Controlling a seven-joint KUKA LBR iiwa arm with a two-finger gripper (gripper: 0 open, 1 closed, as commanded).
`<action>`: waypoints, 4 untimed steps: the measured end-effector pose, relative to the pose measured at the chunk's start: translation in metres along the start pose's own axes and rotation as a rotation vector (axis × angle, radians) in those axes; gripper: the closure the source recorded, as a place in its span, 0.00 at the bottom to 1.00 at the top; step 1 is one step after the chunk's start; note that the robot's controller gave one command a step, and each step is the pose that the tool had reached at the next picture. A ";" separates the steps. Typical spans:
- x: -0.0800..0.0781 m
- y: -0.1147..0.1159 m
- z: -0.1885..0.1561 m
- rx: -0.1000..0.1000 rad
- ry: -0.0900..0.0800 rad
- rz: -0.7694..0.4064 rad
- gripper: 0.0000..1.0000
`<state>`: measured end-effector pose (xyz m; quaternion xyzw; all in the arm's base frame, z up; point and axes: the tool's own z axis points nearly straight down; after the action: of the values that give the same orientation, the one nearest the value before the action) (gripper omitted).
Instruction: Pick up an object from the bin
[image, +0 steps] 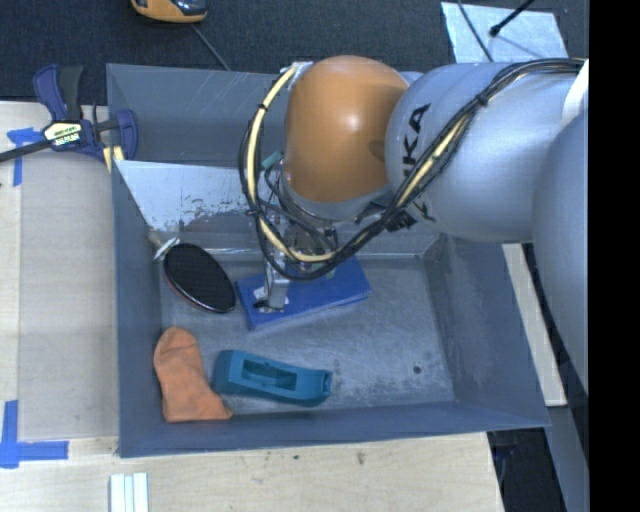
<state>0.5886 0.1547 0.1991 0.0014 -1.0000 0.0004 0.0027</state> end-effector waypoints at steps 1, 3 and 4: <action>-0.002 -0.001 -0.005 -0.002 -0.009 0.003 0.00; 0.023 -0.036 0.085 0.000 -0.004 -0.098 0.00; 0.000 -0.044 0.049 -0.002 -0.013 -0.017 0.00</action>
Offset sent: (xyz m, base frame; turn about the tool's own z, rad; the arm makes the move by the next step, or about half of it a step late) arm -0.0352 -0.0482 -0.1291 -0.1421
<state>0.5885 0.1110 0.1499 0.0099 -0.9999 -0.0006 -0.0041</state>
